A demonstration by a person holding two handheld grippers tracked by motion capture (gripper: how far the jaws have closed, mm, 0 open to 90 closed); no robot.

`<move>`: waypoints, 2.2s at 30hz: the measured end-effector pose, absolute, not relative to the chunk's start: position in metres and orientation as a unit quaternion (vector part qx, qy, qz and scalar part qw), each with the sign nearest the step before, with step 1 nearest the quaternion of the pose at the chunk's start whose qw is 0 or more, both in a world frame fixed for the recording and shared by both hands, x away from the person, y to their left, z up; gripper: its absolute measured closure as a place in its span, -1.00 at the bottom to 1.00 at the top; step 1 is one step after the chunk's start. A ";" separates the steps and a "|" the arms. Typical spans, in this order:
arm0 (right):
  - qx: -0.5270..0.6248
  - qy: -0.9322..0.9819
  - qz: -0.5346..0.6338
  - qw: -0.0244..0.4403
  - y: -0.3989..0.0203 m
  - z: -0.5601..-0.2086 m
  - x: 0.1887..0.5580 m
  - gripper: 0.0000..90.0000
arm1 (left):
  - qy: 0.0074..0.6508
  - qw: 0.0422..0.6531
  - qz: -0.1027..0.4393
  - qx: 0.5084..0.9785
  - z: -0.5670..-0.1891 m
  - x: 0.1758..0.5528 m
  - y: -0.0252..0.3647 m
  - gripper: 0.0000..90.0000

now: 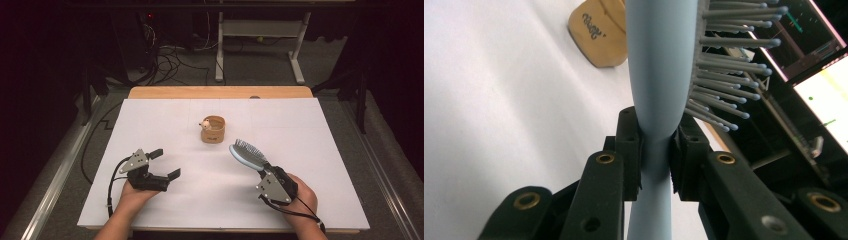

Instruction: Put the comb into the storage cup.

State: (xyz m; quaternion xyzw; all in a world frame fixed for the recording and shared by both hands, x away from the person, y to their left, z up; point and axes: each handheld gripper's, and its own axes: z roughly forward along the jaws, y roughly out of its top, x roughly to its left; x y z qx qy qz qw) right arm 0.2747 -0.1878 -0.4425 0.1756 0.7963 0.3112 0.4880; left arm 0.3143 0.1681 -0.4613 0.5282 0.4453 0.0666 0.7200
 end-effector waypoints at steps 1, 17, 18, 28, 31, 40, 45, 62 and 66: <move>0.182 0.795 0.317 0.484 -0.189 -0.442 0.275 0.73 | 0.444 0.721 0.067 0.528 -0.461 0.314 0.168 -1.00; 0.267 0.763 0.416 0.417 -0.211 -0.434 0.282 0.73 | 0.439 0.725 0.068 0.526 -0.462 0.312 0.164 -1.00; 0.272 0.761 0.421 0.413 -0.213 -0.433 0.282 0.73 | 0.439 0.725 0.067 0.527 -0.462 0.311 0.164 -1.00; 0.308 0.734 0.475 0.374 -0.224 -0.432 0.285 0.73 | 0.436 0.726 0.069 0.527 -0.462 0.309 0.163 -1.00; 0.310 0.731 0.485 0.367 -0.225 -0.432 0.285 0.73 | 0.435 0.726 0.068 0.529 -0.462 0.309 0.162 -0.99; 0.322 0.717 0.526 0.327 -0.225 -0.435 0.287 0.73 | 0.432 0.730 0.067 0.526 -0.462 0.307 0.162 -0.99; 0.321 0.714 0.540 0.309 -0.224 -0.437 0.288 0.73 | 0.430 0.732 0.064 0.525 -0.461 0.306 0.160 -0.99; 0.301 0.713 0.563 0.289 -0.206 -0.439 0.288 0.73 | 0.428 0.732 0.062 0.527 -0.458 0.304 0.151 -0.99; 0.299 0.713 0.563 0.293 -0.201 -0.438 0.288 0.73 | 0.427 0.731 0.064 0.529 -0.456 0.303 0.149 -1.00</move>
